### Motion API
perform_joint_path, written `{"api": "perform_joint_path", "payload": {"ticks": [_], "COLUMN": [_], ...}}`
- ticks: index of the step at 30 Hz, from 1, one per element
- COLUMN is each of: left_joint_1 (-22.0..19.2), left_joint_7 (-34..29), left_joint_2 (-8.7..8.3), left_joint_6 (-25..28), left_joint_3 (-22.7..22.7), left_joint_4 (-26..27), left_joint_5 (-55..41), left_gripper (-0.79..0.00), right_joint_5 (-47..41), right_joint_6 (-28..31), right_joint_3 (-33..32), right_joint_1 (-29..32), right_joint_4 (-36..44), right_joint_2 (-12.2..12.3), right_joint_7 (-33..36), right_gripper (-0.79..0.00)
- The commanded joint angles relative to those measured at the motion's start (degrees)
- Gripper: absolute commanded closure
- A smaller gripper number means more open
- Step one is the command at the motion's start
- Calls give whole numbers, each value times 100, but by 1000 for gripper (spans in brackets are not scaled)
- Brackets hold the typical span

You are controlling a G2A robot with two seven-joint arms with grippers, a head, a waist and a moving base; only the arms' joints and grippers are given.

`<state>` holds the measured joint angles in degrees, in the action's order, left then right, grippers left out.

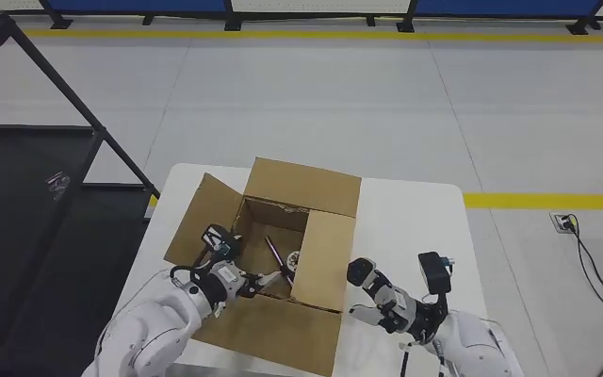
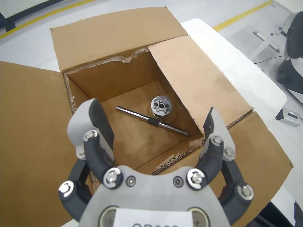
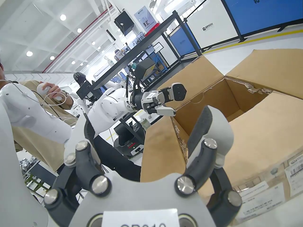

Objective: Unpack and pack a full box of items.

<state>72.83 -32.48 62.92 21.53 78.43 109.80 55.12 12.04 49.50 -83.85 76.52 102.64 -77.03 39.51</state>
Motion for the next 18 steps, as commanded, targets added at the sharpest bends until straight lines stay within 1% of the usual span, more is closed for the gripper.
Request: {"api": "perform_joint_path", "payload": {"ticks": [1, 3, 7, 9, 12, 15, 18], "left_joint_1": [-159, -441, -1267, -1620, -2021, -2335, -2606], "left_joint_7": [-185, -436, -1251, -1437, -1647, -1882, -2029], "left_joint_2": [25, 65, 143, 190, 269, 347, 422], "left_joint_6": [179, 421, 493, 357, 250, 164, 102], "left_joint_3": [-214, -445, -817, -996, -1272, -1539, -1813], "left_joint_4": [-174, -513, -1440, -1909, -2518, -3032, -3432], "left_joint_5": [-500, -1416, -2965, -3345, -3947, -4440, -4581], "left_gripper": [-785, -785, -785, -785, -785, -785, -785], "right_joint_5": [102, 207, 412, 475, 519, 518, 523], "right_joint_6": [50, 144, 350, 444, 565, 701, 820], "right_joint_3": [47, 35, -140, -287, -511, -694, -816], "right_joint_1": [-62, -54, 187, 376, 667, 913, 1085], "right_joint_4": [96, 221, 454, 508, 534, 541, 553], "right_joint_2": [7, 22, 62, 85, 121, 155, 185], "right_joint_7": [-106, -224, -534, -709, -948, -1144, -1302], "right_gripper": [-785, -785, -785, -785, -785, -785, -785]}}
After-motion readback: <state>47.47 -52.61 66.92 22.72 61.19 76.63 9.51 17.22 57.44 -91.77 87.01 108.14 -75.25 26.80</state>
